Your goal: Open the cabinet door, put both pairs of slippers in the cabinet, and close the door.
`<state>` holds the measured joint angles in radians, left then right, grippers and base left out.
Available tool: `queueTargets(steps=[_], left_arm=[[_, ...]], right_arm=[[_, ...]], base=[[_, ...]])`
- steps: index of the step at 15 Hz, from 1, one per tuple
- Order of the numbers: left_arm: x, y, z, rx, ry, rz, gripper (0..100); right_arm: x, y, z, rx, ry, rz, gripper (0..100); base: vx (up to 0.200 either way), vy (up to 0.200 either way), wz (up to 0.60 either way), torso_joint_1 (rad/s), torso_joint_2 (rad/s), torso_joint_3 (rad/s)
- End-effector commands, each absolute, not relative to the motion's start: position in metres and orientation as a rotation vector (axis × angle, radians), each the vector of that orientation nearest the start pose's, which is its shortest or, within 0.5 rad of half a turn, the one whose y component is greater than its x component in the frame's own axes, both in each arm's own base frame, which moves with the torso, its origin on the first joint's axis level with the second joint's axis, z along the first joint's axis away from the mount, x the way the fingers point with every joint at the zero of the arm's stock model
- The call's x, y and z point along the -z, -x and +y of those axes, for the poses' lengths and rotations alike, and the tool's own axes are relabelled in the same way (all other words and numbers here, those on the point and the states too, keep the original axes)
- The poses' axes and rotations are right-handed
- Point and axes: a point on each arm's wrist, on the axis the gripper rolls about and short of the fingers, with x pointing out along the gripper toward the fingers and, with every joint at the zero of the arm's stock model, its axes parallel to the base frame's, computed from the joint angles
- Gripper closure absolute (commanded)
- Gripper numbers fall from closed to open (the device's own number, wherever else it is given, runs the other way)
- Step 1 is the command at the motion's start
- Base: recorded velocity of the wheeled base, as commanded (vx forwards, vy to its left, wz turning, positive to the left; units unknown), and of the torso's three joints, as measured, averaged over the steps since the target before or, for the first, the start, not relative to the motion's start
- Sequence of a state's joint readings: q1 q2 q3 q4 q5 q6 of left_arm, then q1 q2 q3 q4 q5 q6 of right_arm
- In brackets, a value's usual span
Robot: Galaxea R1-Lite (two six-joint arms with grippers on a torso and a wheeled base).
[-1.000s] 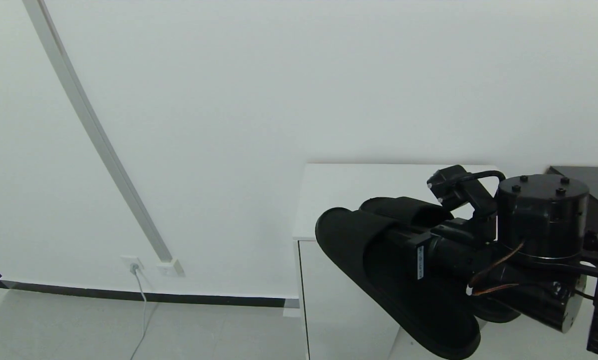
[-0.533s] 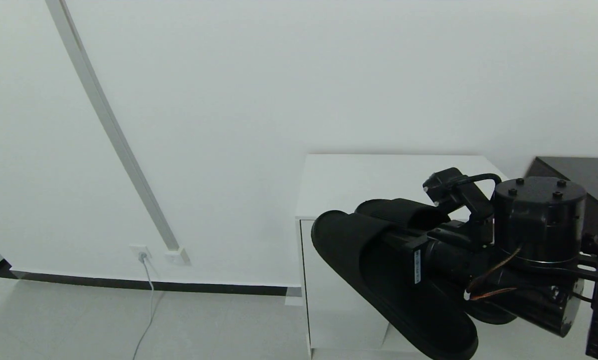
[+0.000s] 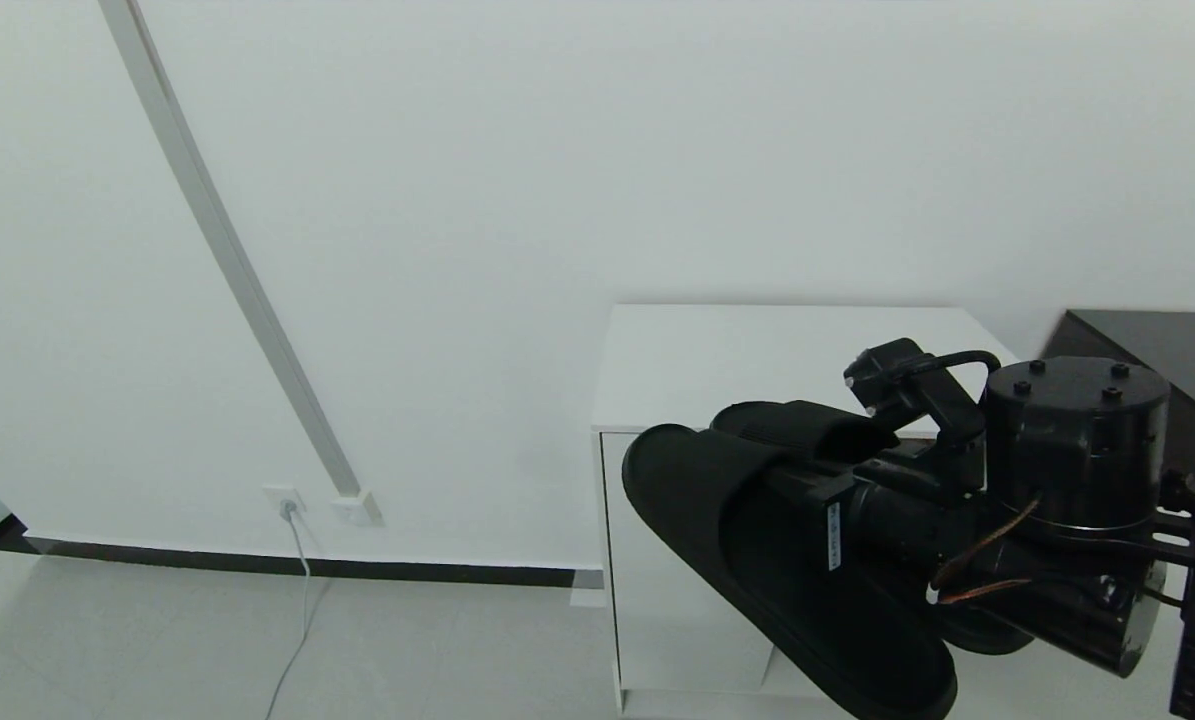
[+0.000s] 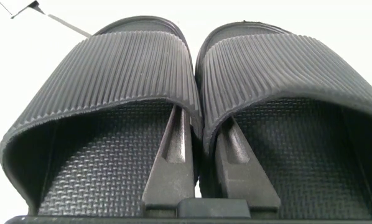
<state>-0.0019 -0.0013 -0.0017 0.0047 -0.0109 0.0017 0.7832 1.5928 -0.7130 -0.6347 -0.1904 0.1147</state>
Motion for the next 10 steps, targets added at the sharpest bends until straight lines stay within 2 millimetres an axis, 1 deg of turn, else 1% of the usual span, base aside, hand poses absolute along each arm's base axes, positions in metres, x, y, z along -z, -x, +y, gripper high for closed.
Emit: queueTargets(steps=[1,6,10], left_arm=[[-0.0754,0.0229,-0.0002,0.012,-0.002,0.003,100],[-0.0754,0.0229,-0.0002,0.012,-0.002,0.003,100],[-0.0754,0.0229,-0.0002,0.012,-0.002,0.003,100]], right_arm=[[-0.1872,-0.1983,0.1923,-0.578,0.008,0.258,100],[-0.1874,-0.1984,0.1924,-0.578,0.007,0.256,100],[-0.1874,-0.1984,0.1924,-0.578,0.007,0.256,100]], base=[[0.0,0.0,0.0,0.0,0.0,0.0],[0.0,0.0,0.0,0.0,0.0,0.0],[0.0,-0.2,0.0,0.0,0.0,0.005]])
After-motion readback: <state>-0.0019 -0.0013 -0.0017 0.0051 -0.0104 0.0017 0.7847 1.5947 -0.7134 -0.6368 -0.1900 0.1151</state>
